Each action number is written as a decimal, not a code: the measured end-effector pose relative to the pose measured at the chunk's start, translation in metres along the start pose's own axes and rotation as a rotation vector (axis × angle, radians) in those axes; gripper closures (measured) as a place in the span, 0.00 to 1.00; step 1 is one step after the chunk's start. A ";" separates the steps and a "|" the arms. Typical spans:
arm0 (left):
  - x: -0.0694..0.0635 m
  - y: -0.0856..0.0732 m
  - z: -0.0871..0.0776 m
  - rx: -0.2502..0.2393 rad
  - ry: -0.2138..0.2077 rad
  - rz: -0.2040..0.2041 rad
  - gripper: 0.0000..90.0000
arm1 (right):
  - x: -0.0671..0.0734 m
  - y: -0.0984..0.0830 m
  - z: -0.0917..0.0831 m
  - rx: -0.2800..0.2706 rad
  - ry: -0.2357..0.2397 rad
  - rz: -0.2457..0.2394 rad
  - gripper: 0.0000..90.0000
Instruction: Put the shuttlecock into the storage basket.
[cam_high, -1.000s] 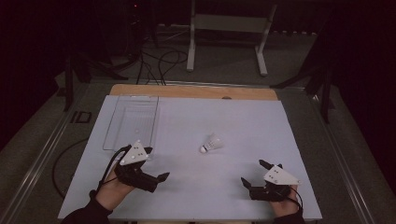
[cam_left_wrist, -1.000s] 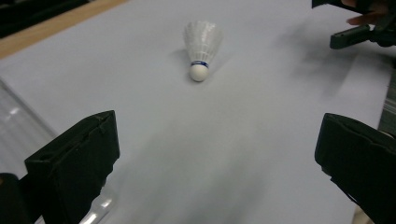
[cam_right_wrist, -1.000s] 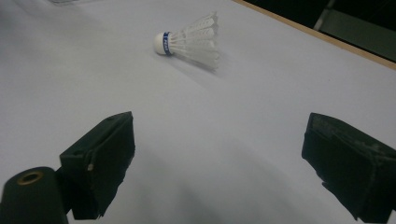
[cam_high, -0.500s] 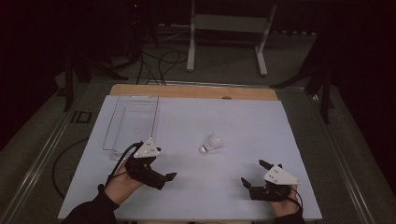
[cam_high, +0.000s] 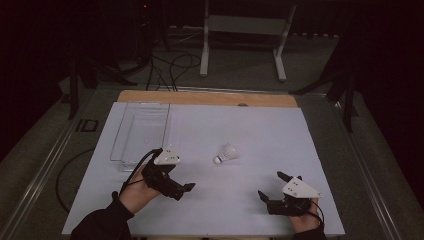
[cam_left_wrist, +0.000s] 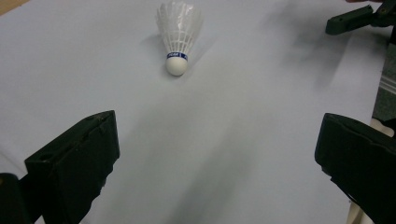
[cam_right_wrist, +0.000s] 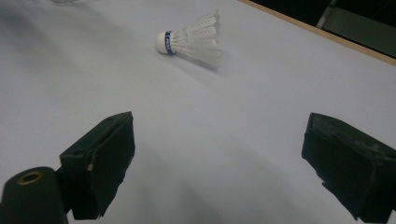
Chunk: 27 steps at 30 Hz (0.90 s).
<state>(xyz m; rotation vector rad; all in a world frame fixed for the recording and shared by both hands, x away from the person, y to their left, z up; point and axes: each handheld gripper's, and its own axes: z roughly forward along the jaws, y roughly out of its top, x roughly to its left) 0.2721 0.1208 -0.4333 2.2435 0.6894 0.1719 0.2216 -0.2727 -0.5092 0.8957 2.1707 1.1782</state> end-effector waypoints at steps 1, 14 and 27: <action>0.001 0.002 0.001 0.011 -0.001 0.006 0.01 | 0.000 0.000 0.000 0.001 0.001 0.001 0.10; 0.006 0.018 0.012 0.065 -0.003 0.015 0.01 | 0.000 0.000 0.001 0.006 0.005 -0.003 0.10; 0.009 0.031 0.028 0.136 -0.025 0.033 0.01 | 0.001 0.000 0.001 0.008 0.008 -0.004 0.11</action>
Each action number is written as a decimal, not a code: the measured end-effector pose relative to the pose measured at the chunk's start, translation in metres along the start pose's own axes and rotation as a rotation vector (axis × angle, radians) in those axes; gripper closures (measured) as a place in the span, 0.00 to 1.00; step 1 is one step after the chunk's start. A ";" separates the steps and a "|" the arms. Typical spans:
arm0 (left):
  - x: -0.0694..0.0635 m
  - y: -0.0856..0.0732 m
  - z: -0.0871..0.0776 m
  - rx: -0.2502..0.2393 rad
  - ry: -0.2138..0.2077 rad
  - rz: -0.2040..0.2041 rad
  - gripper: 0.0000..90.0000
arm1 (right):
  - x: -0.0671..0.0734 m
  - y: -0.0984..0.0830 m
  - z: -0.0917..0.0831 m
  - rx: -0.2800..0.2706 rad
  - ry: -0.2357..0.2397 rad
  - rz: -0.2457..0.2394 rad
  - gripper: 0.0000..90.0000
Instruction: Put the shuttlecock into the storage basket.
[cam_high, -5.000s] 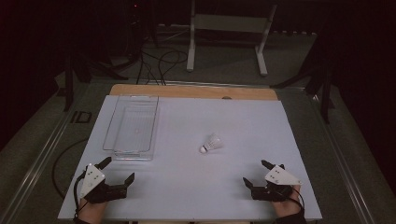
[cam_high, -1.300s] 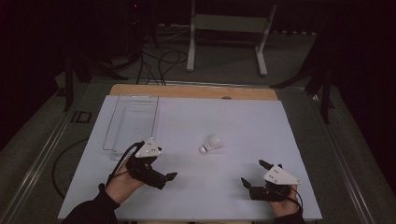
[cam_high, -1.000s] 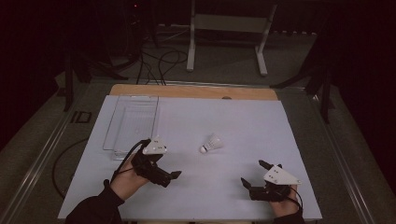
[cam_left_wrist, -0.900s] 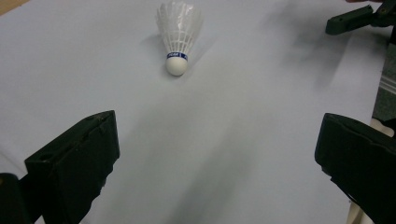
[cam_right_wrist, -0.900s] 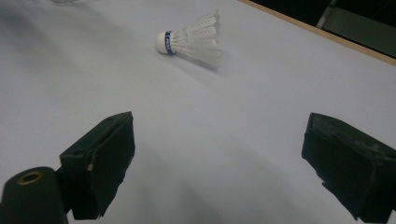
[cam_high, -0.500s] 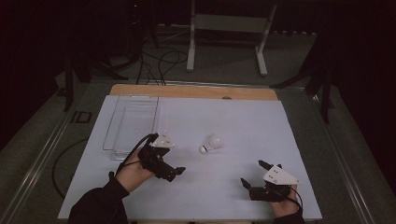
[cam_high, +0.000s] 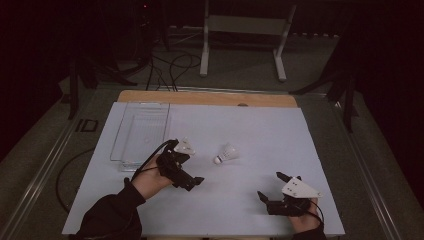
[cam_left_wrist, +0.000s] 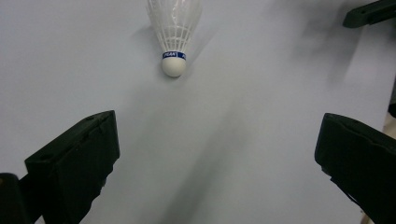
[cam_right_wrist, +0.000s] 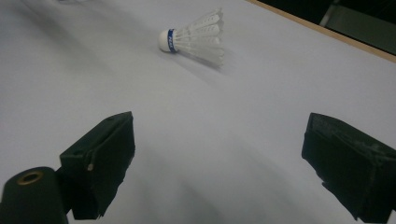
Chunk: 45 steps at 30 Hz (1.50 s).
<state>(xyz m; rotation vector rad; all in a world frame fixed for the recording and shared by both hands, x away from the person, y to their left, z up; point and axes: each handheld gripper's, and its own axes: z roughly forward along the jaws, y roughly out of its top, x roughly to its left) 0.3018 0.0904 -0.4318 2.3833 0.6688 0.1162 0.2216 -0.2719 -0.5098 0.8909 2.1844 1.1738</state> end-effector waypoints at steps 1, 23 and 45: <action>0.000 0.000 0.000 0.000 0.000 0.000 0.01 | 0.000 0.000 0.000 0.000 0.000 0.000 0.11; 0.003 0.020 0.034 0.095 -0.007 -0.035 0.01 | 0.000 -0.001 0.001 0.004 0.007 0.006 0.11; 0.005 0.032 0.064 0.221 0.012 -0.048 0.01 | 0.001 -0.001 0.001 0.008 0.013 0.000 0.11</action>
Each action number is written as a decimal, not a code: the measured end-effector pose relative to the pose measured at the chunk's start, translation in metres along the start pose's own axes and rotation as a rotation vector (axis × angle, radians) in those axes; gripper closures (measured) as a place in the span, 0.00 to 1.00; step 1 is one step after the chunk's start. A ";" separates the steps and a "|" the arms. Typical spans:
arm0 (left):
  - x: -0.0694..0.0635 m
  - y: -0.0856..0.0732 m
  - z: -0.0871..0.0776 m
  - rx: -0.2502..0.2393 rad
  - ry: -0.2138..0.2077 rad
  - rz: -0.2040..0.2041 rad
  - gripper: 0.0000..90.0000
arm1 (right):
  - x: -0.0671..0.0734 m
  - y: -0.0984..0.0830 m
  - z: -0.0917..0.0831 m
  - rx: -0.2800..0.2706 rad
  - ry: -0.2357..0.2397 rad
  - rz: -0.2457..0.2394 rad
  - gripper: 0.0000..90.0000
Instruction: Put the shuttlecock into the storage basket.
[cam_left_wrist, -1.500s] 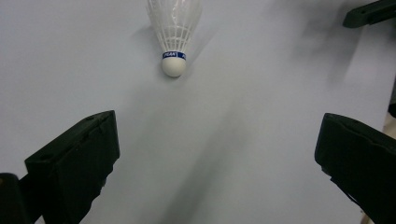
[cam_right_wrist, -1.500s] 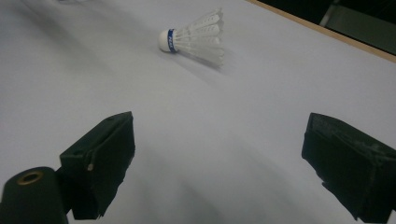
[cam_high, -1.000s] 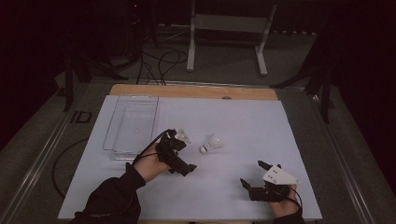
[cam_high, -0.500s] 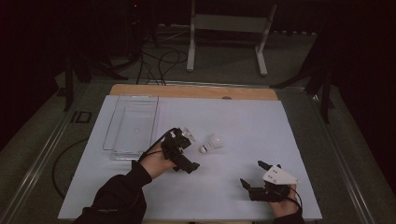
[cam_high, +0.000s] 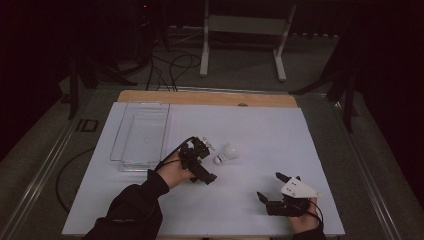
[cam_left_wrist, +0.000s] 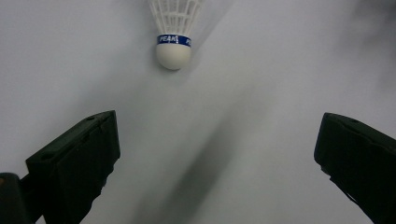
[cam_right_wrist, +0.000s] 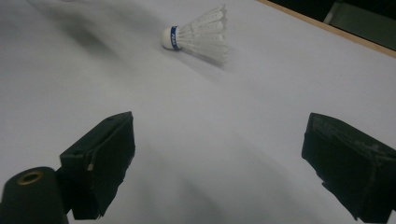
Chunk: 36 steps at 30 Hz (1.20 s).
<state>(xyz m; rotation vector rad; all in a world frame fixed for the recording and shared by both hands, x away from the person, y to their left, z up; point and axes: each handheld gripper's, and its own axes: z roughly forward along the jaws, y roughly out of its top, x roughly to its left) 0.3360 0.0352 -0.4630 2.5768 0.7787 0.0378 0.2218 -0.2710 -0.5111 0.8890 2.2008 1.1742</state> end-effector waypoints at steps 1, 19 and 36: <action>0.000 0.002 0.002 0.012 0.008 0.017 0.01 | 0.000 0.000 0.000 0.000 0.000 0.001 0.10; 0.006 0.006 0.015 0.029 0.011 0.056 0.01 | 0.000 0.000 0.001 0.005 -0.002 0.001 0.11; 0.009 0.015 0.030 0.011 -0.006 0.054 0.09 | 0.000 0.000 0.001 0.010 0.002 -0.003 0.11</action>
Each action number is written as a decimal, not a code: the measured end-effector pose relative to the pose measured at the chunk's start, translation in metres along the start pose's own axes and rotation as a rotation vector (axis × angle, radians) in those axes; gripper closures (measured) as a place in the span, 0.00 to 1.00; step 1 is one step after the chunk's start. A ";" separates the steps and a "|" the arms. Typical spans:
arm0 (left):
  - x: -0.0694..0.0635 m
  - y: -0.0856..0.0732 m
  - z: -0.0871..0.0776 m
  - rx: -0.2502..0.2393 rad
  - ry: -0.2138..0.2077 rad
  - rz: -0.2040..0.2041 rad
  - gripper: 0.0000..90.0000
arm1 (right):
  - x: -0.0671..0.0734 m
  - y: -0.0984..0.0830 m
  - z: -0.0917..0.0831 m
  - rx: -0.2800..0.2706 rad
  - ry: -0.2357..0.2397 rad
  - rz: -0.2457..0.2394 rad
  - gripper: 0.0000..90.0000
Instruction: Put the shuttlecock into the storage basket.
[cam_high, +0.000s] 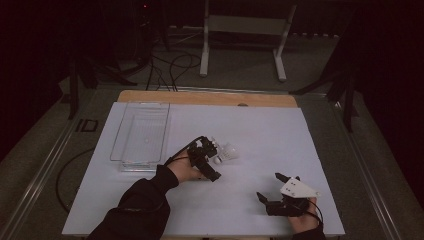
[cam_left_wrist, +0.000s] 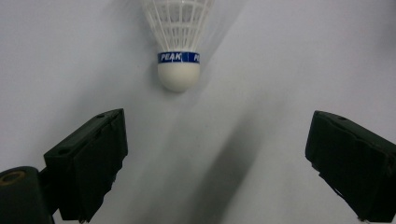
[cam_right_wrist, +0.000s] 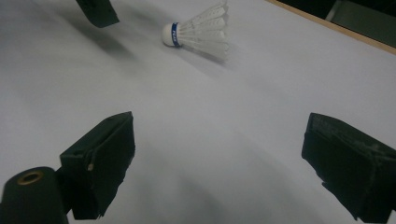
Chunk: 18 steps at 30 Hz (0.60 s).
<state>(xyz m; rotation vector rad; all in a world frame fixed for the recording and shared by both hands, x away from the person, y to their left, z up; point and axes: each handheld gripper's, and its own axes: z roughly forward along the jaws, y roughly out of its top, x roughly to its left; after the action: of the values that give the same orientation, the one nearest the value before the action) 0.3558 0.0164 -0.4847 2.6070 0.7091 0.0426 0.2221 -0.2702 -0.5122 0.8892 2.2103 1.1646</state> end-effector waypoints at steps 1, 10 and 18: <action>0.001 0.001 0.002 -0.006 -0.004 -0.011 0.09 | 0.000 0.000 0.000 0.000 0.000 -0.001 0.11; 0.007 0.004 0.010 -0.018 0.002 -0.025 0.20 | 0.001 0.000 0.000 0.003 0.006 0.000 0.11; 0.013 0.011 0.012 -0.036 0.004 -0.065 0.31 | 0.001 0.000 0.001 0.002 0.012 0.001 0.11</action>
<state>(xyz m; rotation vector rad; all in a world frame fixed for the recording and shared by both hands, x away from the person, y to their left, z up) 0.3742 0.0099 -0.4921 2.5482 0.7869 0.0412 0.2220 -0.2693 -0.5126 0.8861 2.2208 1.1710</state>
